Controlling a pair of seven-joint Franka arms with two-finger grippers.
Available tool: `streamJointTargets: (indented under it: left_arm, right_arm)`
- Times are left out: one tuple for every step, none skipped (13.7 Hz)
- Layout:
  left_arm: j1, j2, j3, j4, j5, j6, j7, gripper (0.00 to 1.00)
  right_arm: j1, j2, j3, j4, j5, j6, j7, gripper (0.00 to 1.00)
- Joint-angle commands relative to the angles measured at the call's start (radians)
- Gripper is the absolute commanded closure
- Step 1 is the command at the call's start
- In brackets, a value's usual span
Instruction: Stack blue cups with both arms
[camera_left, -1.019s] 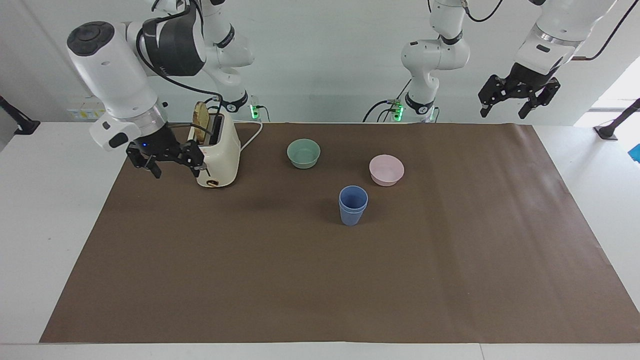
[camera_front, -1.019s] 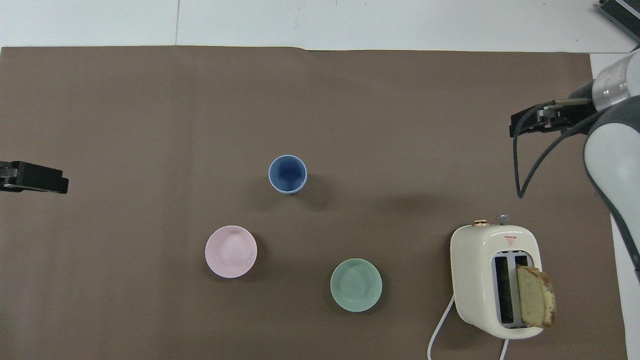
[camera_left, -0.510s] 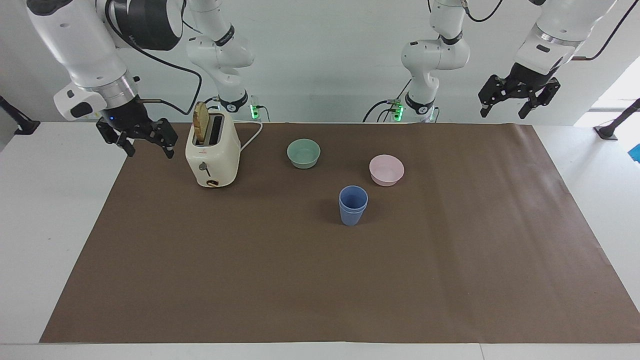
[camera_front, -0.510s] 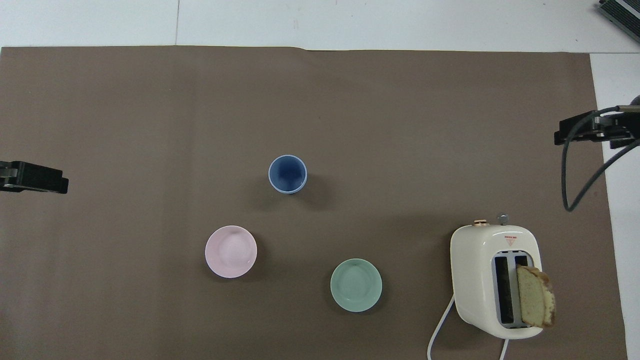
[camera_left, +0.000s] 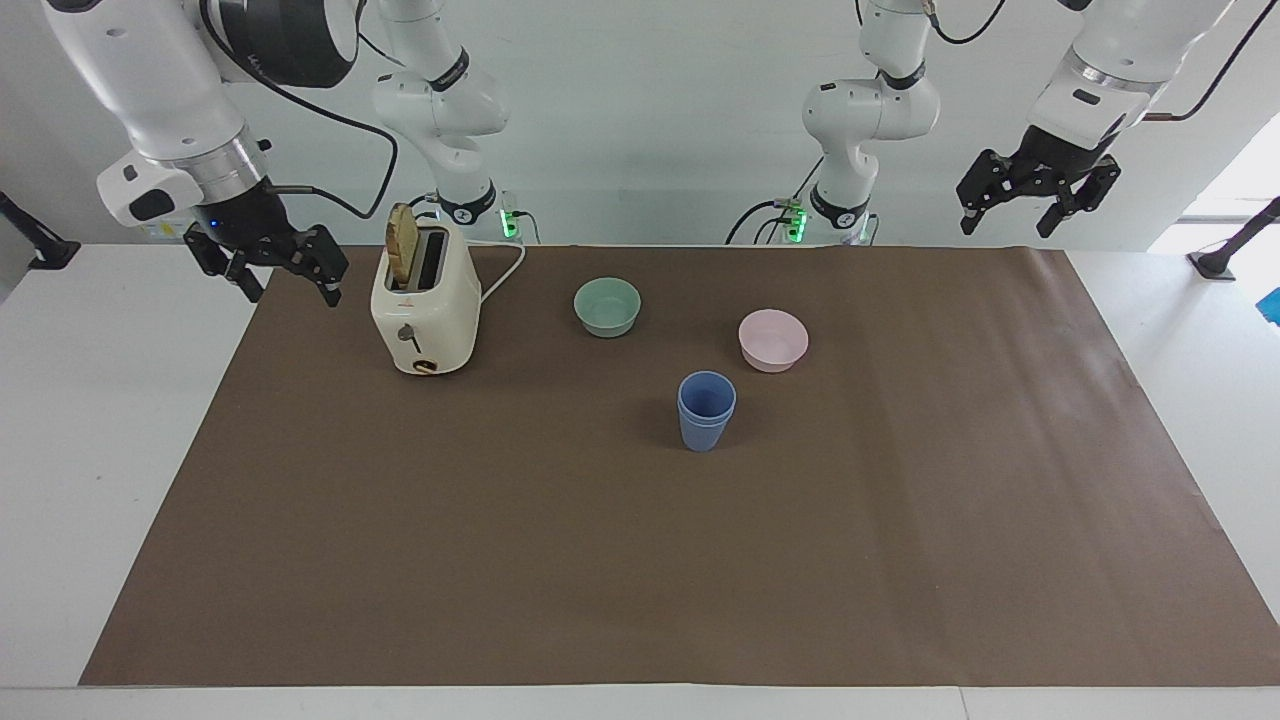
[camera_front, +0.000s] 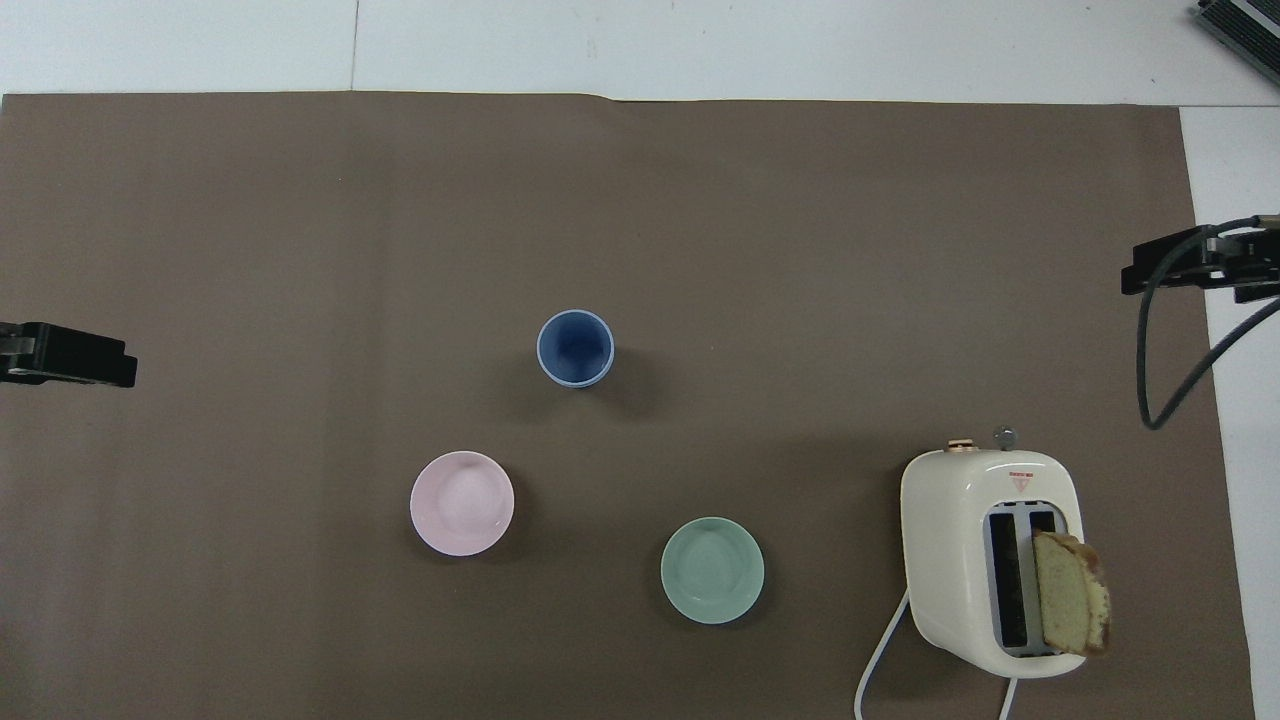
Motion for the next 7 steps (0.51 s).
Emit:
streamJointTargets:
  left_arm:
    - [0.006,-0.011,-0.004,-0.005,0.007,-0.008,-0.001,0.00]
    - [0.006,-0.011,-0.004,-0.005,0.007,-0.008,-0.001,0.00]
    - [0.006,-0.011,-0.004,-0.005,0.007,-0.007,-0.001,0.00]
    - [0.006,-0.011,-0.004,-0.005,0.007,-0.008,-0.001,0.00]
    - [0.006,-0.011,-0.004,-0.005,0.007,-0.008,0.000,0.00]
    - [0.006,-0.011,-0.004,-0.005,0.007,-0.008,0.000,0.00]
    - [0.006,-0.011,-0.004,-0.005,0.007,-0.008,0.000,0.00]
  right_arm:
    - [-0.010,-0.010,0.010,-0.012,-0.015,0.003,-0.013,0.00]
    - [-0.011,-0.010,0.008,-0.012,-0.013,0.006,-0.013,0.00]
    - [-0.013,-0.010,0.008,-0.012,-0.009,0.008,-0.014,0.00]
    - [-0.013,-0.010,0.007,-0.012,-0.004,0.006,-0.014,0.00]
    - [-0.013,-0.010,0.007,-0.012,-0.004,0.006,-0.014,0.00]
    - [-0.013,-0.010,0.007,-0.012,-0.007,0.006,-0.014,0.00]
    - [-0.013,-0.010,0.007,-0.012,-0.009,0.006,-0.016,0.00]
